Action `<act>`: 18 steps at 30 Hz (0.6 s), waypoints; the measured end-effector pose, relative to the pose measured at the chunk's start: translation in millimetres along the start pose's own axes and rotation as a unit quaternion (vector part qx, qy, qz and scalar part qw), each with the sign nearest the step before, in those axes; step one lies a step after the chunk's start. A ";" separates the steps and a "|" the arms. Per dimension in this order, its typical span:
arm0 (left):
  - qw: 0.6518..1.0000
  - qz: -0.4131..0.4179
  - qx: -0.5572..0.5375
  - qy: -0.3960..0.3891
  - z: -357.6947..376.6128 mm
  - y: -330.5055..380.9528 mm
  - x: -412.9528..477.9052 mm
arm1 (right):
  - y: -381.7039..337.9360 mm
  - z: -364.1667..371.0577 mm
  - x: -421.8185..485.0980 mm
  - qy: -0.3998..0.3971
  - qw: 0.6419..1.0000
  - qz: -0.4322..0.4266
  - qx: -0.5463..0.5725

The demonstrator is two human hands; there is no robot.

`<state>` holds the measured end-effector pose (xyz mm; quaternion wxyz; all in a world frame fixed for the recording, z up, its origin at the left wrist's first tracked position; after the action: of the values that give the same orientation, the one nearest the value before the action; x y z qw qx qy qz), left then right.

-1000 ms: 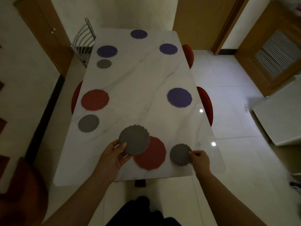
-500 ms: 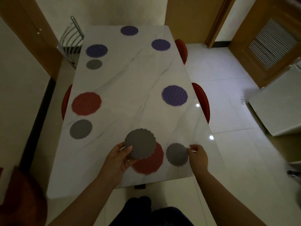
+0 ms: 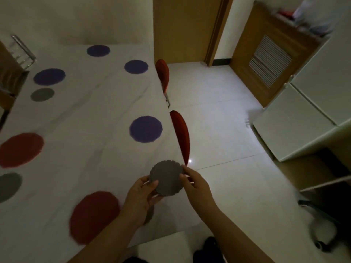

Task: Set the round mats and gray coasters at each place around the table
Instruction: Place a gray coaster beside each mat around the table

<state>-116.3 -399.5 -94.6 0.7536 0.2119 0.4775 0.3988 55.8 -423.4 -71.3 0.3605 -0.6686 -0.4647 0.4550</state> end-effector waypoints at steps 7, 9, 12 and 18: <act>0.994 0.045 -0.087 0.042 137.7 -50.1 37.9 | -10.0 -146.4 44.7 -0.060 0.984 -0.093 -0.136; 0.992 0.056 -0.108 0.046 169.3 -53.4 45.0 | -15.2 -177.5 61.9 -0.067 0.984 -0.099 -0.133; 0.989 0.080 -0.109 0.057 198.8 -51.6 57.5 | -18.5 -205.2 89.5 -0.081 0.985 -0.102 -0.115; 0.976 0.116 -0.137 0.120 224.0 -32.9 99.1 | -28.0 -217.6 160.2 -0.154 0.978 -0.115 -0.075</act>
<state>118.3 -325.6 -70.5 0.6614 0.1112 0.4770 0.5680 277.5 -275.5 -18.7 0.2827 -0.5578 -0.6214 0.4720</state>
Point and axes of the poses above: each hand's wrist, its own x-axis towards the middle knuckle, its own z-axis out of the palm, y = z × x, the point moved 1 cm from there along x, towards the middle knuckle, and after that the axes turned 5 degrees about -y, right-handed, at the moved point
